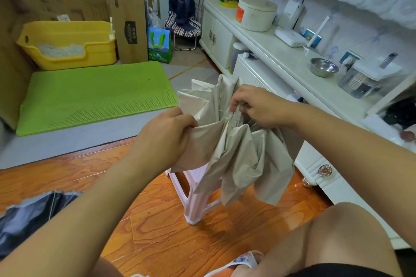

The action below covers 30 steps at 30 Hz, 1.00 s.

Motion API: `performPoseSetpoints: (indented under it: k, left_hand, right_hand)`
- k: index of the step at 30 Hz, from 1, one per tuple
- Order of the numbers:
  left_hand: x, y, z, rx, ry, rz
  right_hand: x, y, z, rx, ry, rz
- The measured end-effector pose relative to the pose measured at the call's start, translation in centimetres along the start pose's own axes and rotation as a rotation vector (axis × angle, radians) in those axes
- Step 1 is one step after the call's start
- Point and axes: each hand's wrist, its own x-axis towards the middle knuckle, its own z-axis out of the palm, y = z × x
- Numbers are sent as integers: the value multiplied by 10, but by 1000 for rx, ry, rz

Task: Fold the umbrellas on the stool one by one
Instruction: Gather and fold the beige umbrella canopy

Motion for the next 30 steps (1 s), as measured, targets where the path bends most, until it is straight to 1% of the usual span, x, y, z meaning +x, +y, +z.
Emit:
performPoseSetpoints:
  k: [4, 8, 9, 12, 14, 16, 21, 24, 30]
  left_hand:
    - [-1, 2, -8, 67, 77, 14]
    - [-2, 3, -13, 157, 87, 33]
    - [-2, 2, -13, 136, 68, 25]
    - [-3, -4, -11, -14, -75, -58]
    - [-4, -9, -8, -70, -123, -84]
    - [-4, -12, -4, -93, -118, -95]
    - [-1, -10, -5, -95, -27, -120]
    - [-1, -9, -12, -89, -28, -127]
    - [0, -9, -11, -99, -63, -68]
  right_hand:
    - [0, 1, 0, -8, 5, 14]
    - [0, 2, 0, -11, 14, 26]
    - [1, 2, 0, -9, 14, 27]
    - [1, 2, 1, -15, 9, 27]
    - [2, 1, 0, -13, 3, 29]
    - [2, 0, 0, -9, 4, 27]
    - [2, 0, 1, -5, 4, 13]
    - [2, 1, 0, -5, 6, 22]
    - [1, -1, -1, -19, -6, 28]
